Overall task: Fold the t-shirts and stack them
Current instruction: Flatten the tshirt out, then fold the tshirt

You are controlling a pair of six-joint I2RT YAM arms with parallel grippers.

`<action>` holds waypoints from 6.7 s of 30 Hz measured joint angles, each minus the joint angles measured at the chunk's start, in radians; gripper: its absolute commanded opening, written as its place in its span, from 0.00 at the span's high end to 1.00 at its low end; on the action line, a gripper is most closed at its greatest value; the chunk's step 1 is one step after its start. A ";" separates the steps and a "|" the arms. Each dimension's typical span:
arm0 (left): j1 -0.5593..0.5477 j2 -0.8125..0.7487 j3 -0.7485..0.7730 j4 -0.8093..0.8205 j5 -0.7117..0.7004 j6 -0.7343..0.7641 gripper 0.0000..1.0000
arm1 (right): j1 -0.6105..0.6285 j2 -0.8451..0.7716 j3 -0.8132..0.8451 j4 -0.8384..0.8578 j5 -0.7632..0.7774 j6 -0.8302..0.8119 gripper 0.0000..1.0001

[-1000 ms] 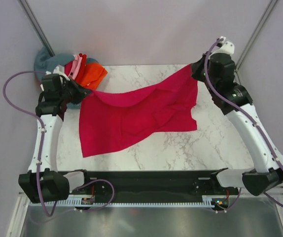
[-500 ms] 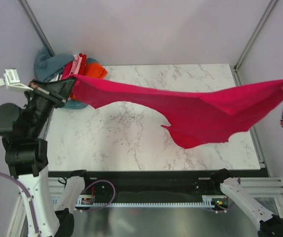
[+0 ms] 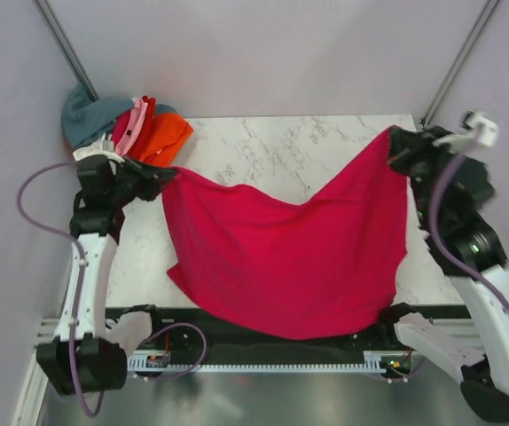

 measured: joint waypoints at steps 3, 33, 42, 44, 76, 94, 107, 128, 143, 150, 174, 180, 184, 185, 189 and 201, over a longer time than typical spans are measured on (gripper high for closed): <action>-0.019 0.122 -0.097 0.008 -0.011 -0.025 0.98 | -0.002 0.187 -0.029 -0.016 0.025 0.003 1.00; 0.010 0.816 0.162 0.252 0.219 -0.113 0.98 | -0.538 0.727 -0.175 0.213 -0.769 0.314 1.00; -0.005 0.695 -0.192 0.354 0.251 0.026 0.98 | -0.563 0.531 -0.551 0.209 -0.756 0.237 1.00; -0.008 0.643 -0.258 0.357 0.264 0.039 0.98 | -0.562 0.464 -0.606 0.208 -0.748 0.222 1.00; -0.010 0.138 -0.676 0.228 0.073 0.132 0.92 | -0.562 -0.001 -0.751 -0.091 -0.543 0.092 1.00; -0.010 0.078 -0.719 0.174 0.001 0.145 0.67 | -0.562 0.062 -0.749 -0.098 -0.499 0.078 1.00; -0.010 -0.018 -0.745 0.130 -0.026 0.150 0.98 | -0.562 0.060 -0.749 -0.098 -0.499 0.078 1.00; -0.010 0.139 -0.476 0.059 -0.022 0.164 0.98 | -0.562 0.382 -0.430 0.007 -0.528 0.164 1.00; -0.005 0.299 -0.364 0.086 -0.082 0.121 0.98 | -0.522 0.697 -0.145 0.074 -0.571 0.202 1.00; 0.001 0.396 -0.288 0.129 -0.103 0.098 0.98 | -0.498 0.831 -0.003 0.086 -0.575 0.215 1.00; 0.025 0.565 -0.177 0.246 -0.135 0.050 0.98 | -0.475 1.108 0.274 0.098 -0.658 0.230 1.00; 0.032 0.589 -0.174 0.298 -0.132 0.050 0.98 | -0.469 1.159 0.319 0.103 -0.662 0.236 1.00; 0.032 0.607 -0.172 0.315 -0.132 0.049 0.98 | -0.469 1.186 0.342 0.103 -0.662 0.237 1.00; 0.032 0.613 -0.172 0.319 -0.132 0.048 0.98 | -0.469 1.194 0.349 0.103 -0.662 0.237 1.00; 0.032 0.640 -0.165 0.339 -0.132 0.045 0.94 | -0.469 1.221 0.375 0.104 -0.664 0.243 0.56; 0.023 0.503 -0.212 0.384 -0.139 0.064 0.45 | -0.469 1.159 0.246 0.134 -0.632 0.235 0.20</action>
